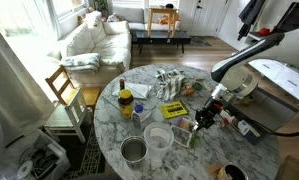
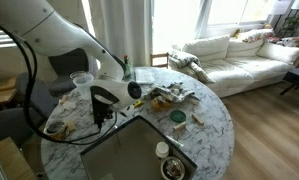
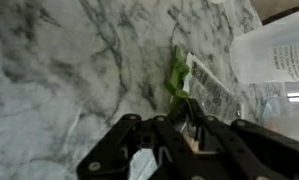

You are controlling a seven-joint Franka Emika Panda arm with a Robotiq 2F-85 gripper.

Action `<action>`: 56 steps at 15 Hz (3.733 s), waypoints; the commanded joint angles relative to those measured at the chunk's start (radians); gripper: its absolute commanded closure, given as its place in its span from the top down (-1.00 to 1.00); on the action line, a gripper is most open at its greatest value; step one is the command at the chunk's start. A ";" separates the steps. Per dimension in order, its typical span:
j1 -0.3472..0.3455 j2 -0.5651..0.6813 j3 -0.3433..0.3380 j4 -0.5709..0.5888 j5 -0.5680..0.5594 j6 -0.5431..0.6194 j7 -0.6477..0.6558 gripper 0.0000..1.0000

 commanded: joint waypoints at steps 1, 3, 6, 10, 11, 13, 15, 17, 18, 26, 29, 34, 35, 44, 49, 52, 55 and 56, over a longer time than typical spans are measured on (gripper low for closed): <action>-0.007 0.003 -0.040 0.029 -0.008 -0.097 0.107 -0.97; -0.007 0.008 -0.062 0.044 -0.014 -0.139 0.171 -0.96; -0.007 0.004 -0.089 0.058 -0.015 -0.187 0.250 -0.96; -0.009 -0.006 -0.117 0.080 -0.018 -0.280 0.358 -0.96; -0.010 -0.009 -0.123 0.086 -0.018 -0.306 0.383 -0.96; -0.006 -0.018 -0.142 0.094 -0.024 -0.335 0.455 -0.96; -0.001 -0.030 -0.159 0.099 -0.028 -0.341 0.517 -0.96; -0.001 -0.034 -0.169 0.110 -0.029 -0.349 0.571 -0.96; -0.001 -0.034 -0.173 0.116 -0.028 -0.356 0.597 -0.96; -0.009 -0.013 -0.194 0.190 -0.013 -0.438 0.841 -0.96; -0.030 0.034 -0.198 0.243 -0.001 -0.517 0.882 -0.96; -0.050 0.111 -0.210 0.312 0.009 -0.590 0.946 -0.96; -0.055 0.128 -0.208 0.323 0.016 -0.599 0.944 -0.96; -0.030 0.183 -0.231 0.381 -0.028 -0.554 0.946 -0.85; -0.032 0.181 -0.237 0.386 -0.043 -0.527 0.942 -0.78; -0.031 0.183 -0.235 0.387 -0.063 -0.517 0.942 -0.39; -0.027 0.171 -0.237 0.385 -0.081 -0.498 0.939 -0.27; -0.026 0.166 -0.236 0.384 -0.088 -0.494 0.937 -0.09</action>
